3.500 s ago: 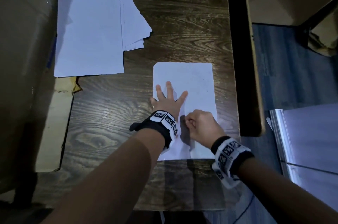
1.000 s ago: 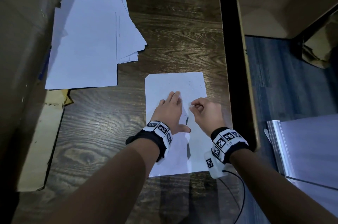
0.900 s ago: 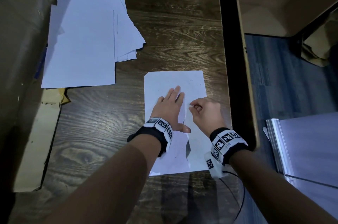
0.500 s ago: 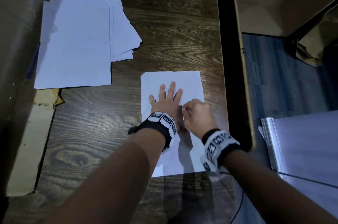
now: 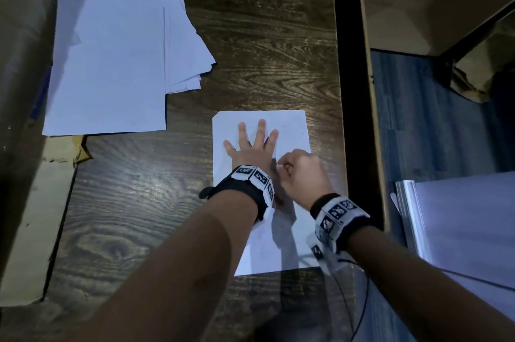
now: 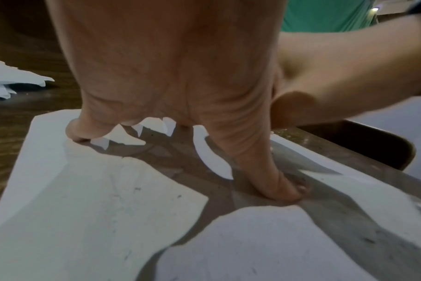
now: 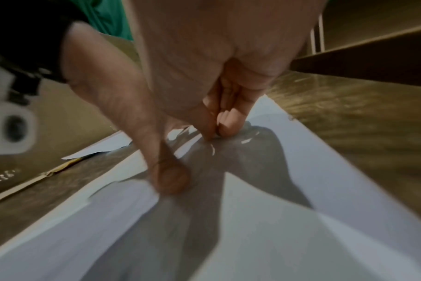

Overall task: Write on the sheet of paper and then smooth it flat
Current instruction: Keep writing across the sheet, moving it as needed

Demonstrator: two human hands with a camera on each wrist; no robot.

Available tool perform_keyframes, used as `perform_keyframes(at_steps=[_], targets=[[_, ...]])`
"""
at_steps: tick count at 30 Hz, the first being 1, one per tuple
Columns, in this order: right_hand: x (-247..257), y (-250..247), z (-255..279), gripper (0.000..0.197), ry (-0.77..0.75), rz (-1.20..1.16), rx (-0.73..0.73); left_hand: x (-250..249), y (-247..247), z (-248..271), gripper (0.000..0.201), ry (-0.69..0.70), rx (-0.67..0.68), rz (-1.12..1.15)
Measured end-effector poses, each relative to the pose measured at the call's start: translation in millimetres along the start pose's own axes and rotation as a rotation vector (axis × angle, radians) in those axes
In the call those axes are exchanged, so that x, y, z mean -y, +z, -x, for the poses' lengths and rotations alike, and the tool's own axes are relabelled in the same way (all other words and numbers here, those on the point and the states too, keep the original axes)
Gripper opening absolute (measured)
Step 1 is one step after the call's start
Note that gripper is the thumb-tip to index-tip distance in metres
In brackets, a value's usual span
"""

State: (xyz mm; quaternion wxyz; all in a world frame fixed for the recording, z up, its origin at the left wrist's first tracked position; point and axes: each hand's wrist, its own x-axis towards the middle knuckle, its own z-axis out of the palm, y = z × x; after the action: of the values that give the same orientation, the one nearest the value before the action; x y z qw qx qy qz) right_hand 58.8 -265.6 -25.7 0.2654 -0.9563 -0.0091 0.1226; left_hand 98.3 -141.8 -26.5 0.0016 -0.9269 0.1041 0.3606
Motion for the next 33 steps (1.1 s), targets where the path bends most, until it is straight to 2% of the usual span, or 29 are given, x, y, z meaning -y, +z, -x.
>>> perform_keyframes(at_steps=[4, 6, 9, 12, 15, 17, 19, 22, 25, 28, 31, 33], targets=[[2, -13, -76, 0.016, 0.079, 0.017, -0.092, 1, 4, -2, 0.151, 0.003, 0.004, -0.085], [2, -13, -85, 0.015, 0.114, -0.006, -0.105, 1, 4, -4, 0.161, -0.002, 0.021, -0.093], [-4, -2, -45, 0.012, 0.096, -0.029, -0.129, -1, 2, -8, 0.157, -0.013, 0.049, -0.068], [-7, 2, 2, 0.011, 0.041, -0.017, -0.031, 0, 3, -10, 0.152, -0.015, 0.033, -0.049], [-8, -5, -29, 0.014, 0.006, 0.048, -0.017, -1, 1, -8, 0.155, -0.015, 0.039, -0.073], [-2, -11, -64, 0.016, 0.039, 0.069, -0.047, -2, -1, -5, 0.154, -0.018, 0.040, -0.097], [1, -12, -75, 0.016, 0.094, 0.046, -0.063, -2, 0, -3, 0.156, -0.017, 0.032, -0.111], [4, -3, -31, 0.014, 0.106, -0.009, -0.082, 0, 1, -5, 0.156, -0.013, 0.031, -0.092], [3, 3, 15, 0.015, 0.055, -0.019, 0.007, 1, 1, -7, 0.146, -0.009, 0.039, -0.058], [5, -8, -21, 0.017, 0.036, 0.045, 0.005, 0, -2, -4, 0.155, -0.004, 0.048, -0.083], [13, -20, -74, 0.018, 0.093, 0.063, -0.032, -2, -3, -1, 0.159, -0.017, 0.051, -0.102], [14, -19, -74, 0.016, 0.142, 0.036, -0.058, -3, -4, -1, 0.159, -0.020, 0.059, -0.113]])
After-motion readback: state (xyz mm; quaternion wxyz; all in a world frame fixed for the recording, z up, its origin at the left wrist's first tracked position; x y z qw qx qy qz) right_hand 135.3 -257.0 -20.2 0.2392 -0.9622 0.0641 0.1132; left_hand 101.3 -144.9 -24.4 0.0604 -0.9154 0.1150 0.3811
